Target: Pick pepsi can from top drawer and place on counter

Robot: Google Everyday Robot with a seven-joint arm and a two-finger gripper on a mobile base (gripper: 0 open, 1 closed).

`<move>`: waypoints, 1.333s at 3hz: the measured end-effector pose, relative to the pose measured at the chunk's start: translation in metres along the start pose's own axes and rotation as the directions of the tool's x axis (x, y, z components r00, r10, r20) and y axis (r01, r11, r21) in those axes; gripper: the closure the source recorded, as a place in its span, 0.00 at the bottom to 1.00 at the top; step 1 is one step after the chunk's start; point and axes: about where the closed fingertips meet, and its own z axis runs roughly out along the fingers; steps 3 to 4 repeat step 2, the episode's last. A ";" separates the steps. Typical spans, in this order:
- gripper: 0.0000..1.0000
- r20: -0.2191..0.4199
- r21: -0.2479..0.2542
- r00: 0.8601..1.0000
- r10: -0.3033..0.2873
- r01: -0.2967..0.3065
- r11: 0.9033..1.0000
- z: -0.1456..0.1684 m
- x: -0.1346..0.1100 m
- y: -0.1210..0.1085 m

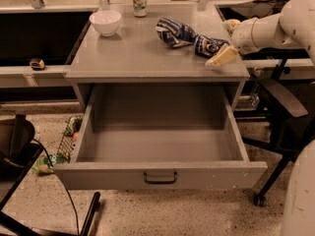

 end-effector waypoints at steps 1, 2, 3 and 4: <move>0.00 0.039 0.037 0.999 0.020 -0.021 0.999 -0.016 0.002 -0.005; 0.00 0.098 0.130 0.995 -0.019 0.006 0.991 -0.063 -0.010 -0.009; 0.00 0.098 0.130 0.995 -0.019 0.006 0.991 -0.063 -0.010 -0.009; 0.00 0.098 0.130 0.995 -0.019 0.006 0.991 -0.063 -0.010 -0.009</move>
Offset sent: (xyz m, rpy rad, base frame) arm -0.0914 -0.0650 0.0919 0.1135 -0.3081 -0.0627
